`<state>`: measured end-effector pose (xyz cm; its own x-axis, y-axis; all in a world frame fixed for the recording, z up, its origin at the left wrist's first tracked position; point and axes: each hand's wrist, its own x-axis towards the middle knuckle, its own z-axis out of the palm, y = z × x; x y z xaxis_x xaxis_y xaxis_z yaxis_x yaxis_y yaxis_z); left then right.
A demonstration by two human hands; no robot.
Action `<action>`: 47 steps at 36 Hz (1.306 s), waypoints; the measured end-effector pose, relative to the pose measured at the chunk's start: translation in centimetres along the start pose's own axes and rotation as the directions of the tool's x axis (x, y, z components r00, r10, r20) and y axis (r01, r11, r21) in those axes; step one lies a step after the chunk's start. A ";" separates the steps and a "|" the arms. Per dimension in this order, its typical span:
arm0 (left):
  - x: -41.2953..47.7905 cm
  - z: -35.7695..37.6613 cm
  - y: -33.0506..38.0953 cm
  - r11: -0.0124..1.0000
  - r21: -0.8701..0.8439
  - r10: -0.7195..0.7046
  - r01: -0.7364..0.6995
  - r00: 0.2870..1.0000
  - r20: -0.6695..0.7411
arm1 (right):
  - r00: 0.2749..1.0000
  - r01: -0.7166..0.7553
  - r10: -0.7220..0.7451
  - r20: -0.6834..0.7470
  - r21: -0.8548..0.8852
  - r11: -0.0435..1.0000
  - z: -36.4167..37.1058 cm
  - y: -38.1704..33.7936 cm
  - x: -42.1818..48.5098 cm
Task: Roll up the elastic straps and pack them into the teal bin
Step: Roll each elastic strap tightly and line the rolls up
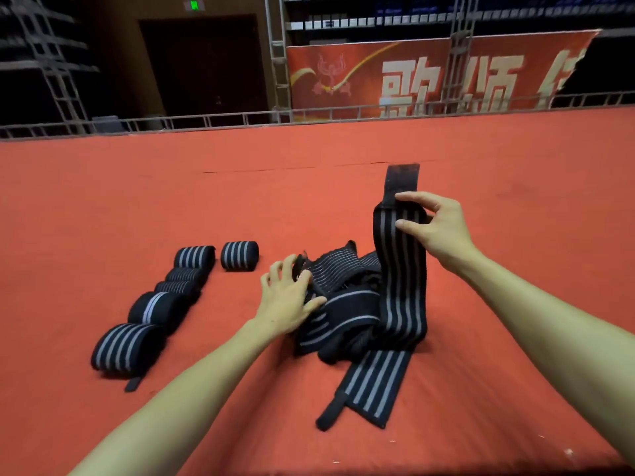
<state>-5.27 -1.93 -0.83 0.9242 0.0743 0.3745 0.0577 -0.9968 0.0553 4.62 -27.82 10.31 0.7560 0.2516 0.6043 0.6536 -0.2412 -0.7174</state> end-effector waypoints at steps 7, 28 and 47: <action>0.9 -0.4 3.3 0.963 -0.013 0.265 -0.270 0.954 -0.141 | 1.000 -0.017 0.017 -0.003 0.017 1.000 -1.0 -0.3 -0.8; 4.2 0.3 8.8 0.915 -0.268 0.389 -0.303 0.841 0.376 | 0.992 -0.115 0.115 -0.047 0.002 0.993 -4.2 1.9 -3.0; 2.6 -6.2 -4.1 0.902 -0.431 0.214 -0.027 0.894 0.394 | 0.989 -0.139 0.141 -0.034 0.049 0.989 -2.2 2.0 -2.9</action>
<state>-5.49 2.55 5.62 0.9871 -0.1590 -0.0179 -0.1352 -0.8885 0.4386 3.82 -31.07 7.86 0.8415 0.1828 0.5084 0.5393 -0.2273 -0.8109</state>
